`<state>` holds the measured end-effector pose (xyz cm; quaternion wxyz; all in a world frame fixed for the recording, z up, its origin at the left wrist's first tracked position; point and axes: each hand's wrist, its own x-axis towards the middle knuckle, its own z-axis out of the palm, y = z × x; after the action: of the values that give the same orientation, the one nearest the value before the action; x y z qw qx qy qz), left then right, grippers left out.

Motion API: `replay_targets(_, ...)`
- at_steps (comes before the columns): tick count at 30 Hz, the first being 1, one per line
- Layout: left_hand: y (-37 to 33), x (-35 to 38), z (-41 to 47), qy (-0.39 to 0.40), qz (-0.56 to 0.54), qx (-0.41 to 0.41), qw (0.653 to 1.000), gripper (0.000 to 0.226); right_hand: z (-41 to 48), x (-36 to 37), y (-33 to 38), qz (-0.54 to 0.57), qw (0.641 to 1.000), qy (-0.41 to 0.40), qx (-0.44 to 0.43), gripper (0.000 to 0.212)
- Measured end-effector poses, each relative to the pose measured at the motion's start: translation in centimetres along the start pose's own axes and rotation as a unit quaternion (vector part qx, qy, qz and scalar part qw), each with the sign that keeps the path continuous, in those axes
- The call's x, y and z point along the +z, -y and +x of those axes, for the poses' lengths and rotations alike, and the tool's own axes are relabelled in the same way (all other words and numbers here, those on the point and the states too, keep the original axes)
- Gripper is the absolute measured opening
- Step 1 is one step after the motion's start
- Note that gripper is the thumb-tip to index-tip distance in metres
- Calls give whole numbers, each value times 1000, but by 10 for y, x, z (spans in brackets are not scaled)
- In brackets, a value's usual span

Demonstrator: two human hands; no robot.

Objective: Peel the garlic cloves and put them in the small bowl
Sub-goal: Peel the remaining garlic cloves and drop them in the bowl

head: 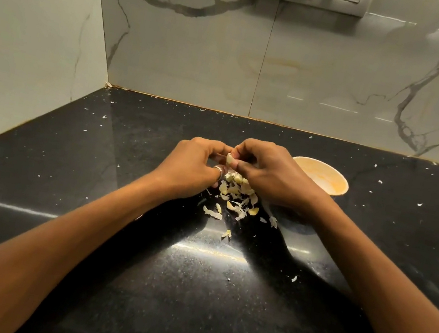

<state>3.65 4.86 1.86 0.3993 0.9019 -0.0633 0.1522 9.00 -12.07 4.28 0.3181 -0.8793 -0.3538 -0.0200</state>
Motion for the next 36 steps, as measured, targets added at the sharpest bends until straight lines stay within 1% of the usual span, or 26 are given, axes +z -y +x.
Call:
replay_targets(3,1,1,0,1,-21,-3,1000,20,0,0,-4,-4,1000,-11,4,5)
replay_targets(4,1,1,0,1,-26,-6,1000,18,1,0,-5,-2,1000,-15,7,4)
replay_targets(8,0,0,2,-3,-15,-9,1000,16,2,0,-7,13,999,-37,14,8)
replay_targets(13,0,2,2,17,70,-18,997,22,2,5,-5,44,995,-90,14,13)
replay_targets(15,1,2,2,20,84,-24,996,22,2,4,-6,58,993,-104,15,13)
replay_targets(17,2,0,2,14,88,-21,996,20,2,1,-6,62,992,-105,14,13)
replay_targets(20,3,-3,2,-12,83,-2,996,20,0,-3,-7,30,995,-96,-8,10)
replay_targets(22,2,-4,3,-29,56,6,998,22,0,-5,-8,2,996,-87,-25,6)
replay_targets(24,-2,-5,3,-24,-20,-9,999,21,0,-6,-9,-26,995,-86,-44,6)
replay_targets(27,-9,-3,-1,5,-140,-53,989,20,-1,-5,-10,-49,992,-93,-72,6)
replay_targets(30,-12,-5,-2,-1,-208,-82,975,15,-2,-5,-8,-29,992,-101,-75,7)
replay_targets(33,-15,-7,-3,-10,-276,-117,954,12,-3,-6,-6,22,994,-99,-51,9)
replay_targets(36,-17,-7,-3,-12,-316,-139,938,13,-4,-5,-6,59,993,-97,-30,10)
